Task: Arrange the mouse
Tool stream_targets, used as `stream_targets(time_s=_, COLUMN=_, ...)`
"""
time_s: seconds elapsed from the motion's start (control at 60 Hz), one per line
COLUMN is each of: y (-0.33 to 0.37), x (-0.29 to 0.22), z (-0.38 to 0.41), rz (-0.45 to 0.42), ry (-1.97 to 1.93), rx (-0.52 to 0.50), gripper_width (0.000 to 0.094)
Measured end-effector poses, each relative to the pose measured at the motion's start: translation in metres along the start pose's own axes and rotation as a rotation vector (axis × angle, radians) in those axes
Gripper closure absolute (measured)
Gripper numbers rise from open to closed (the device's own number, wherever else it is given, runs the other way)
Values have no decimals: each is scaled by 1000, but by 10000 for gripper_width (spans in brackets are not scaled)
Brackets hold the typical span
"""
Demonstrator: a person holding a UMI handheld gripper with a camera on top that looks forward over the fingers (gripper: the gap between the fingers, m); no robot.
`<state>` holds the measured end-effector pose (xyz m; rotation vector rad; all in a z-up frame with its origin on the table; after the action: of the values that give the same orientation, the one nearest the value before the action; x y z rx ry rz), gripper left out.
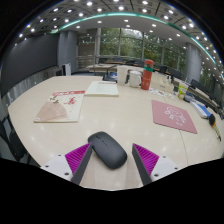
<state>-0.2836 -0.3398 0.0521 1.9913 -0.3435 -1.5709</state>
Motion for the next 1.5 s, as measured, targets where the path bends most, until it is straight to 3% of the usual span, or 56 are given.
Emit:
stream_targets(time_s=0.233, y=-29, x=-12, z=-10, rz=13, ry=-21, rx=-38, gripper_width=154)
stream_targets(time_s=0.317, y=-38, x=-15, z=-12, rz=15, ry=-31, rx=-41, gripper_width=235)
stream_targets(time_s=0.417, y=-44, x=-18, z=-16, rz=13, ry=-26, rx=-30, gripper_width=419)
stream_targets(time_s=0.683, y=-51, x=-23, z=-22, rz=27, ry=-58, rx=-22, gripper_width=591)
stream_targets(time_s=0.833, y=-41, x=-42, z=-32, rz=0, ry=-89, rx=-30, gripper_width=603)
stream_targets(time_s=1.067, y=-5, x=-150, z=-123, rz=-215, ry=-207, rx=48, gripper_width=605)
stream_targets(time_s=1.167, y=-15, x=-177, z=-184, rz=-257, ry=-235, rx=115, gripper_width=606)
stream_targets(time_s=1.3, y=-57, x=-157, z=-252, rz=-208, ry=-247, rx=187, gripper_width=606)
stream_targets(time_s=1.5, y=-136, x=-85, z=-301, rz=-41, ry=-230, rx=212, gripper_width=605)
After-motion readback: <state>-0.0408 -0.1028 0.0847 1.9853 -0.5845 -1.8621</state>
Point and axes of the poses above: the point between the fingertips, and its own axes, seen from behind it with the camera up: z to the left, x down, y backward, against the way the camera looks, the point moved 9 cm from there along y, backward, against the way the camera looks, and after that the axes turned 6 degrees about y, right-handed, at the moved point
